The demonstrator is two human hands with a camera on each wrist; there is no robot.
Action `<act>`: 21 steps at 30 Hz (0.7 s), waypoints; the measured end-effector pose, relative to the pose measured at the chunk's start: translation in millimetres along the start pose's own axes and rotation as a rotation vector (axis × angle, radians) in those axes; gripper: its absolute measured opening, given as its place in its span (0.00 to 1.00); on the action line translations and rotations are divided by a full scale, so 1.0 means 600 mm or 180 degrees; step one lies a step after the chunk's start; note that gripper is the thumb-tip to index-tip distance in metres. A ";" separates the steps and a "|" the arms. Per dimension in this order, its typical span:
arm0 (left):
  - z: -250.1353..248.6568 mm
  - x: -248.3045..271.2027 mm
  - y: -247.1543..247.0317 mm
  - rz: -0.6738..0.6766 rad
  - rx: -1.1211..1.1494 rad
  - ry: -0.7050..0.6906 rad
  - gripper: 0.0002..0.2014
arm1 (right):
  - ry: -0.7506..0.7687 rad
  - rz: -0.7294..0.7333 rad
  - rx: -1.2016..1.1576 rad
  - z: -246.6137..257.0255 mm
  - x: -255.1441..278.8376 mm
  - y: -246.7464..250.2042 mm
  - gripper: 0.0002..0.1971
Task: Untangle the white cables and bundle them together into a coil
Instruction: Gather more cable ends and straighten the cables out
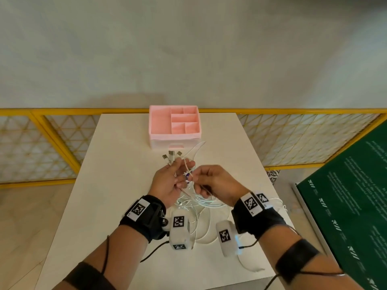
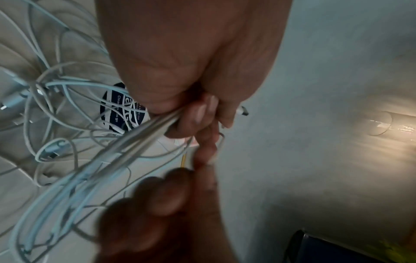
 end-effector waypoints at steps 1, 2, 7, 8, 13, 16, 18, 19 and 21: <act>-0.002 -0.003 0.001 -0.0094 -0.0011 -0.0026 0.11 | -0.0127 0.0067 0.0141 -0.016 0.007 -0.002 0.07; -0.004 -0.007 0.005 -0.0191 -0.0012 -0.0057 0.11 | -0.0254 0.0199 0.0279 -0.029 0.015 -0.006 0.06; -0.011 -0.009 0.012 -0.0377 -0.0135 -0.0146 0.10 | -0.0544 0.0390 0.0452 -0.057 0.041 -0.003 0.07; -0.011 -0.007 0.011 -0.0361 -0.0191 -0.0171 0.10 | -0.0517 0.0237 0.0409 -0.057 0.040 0.005 0.05; -0.005 0.003 -0.007 -0.0223 -0.0573 -0.0316 0.09 | -0.0469 -0.0264 0.0120 -0.030 0.029 0.023 0.14; 0.008 0.002 -0.011 -0.0157 -0.0795 -0.0312 0.08 | -0.0248 -0.0066 0.0590 -0.005 0.018 0.006 0.15; 0.010 0.003 -0.014 -0.0081 -0.0832 -0.0328 0.07 | -0.0169 -0.0121 0.0658 0.002 0.014 0.001 0.11; 0.009 0.005 -0.014 -0.0079 -0.0824 -0.0353 0.07 | -0.0175 -0.0196 0.0605 0.003 0.013 0.004 0.09; 0.004 0.006 -0.013 -0.0109 -0.0819 -0.0403 0.06 | -0.0185 -0.0294 0.0483 0.008 0.014 0.010 0.09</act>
Point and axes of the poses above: each hand's wrist, its own x-axis away from the middle knuckle, its own y-axis out of the back of the hand, z = x × y, the point moved 5 cm from there along -x, towards the middle knuckle, and after that the axes turned 6 degrees about y, right-handed, at the moved point
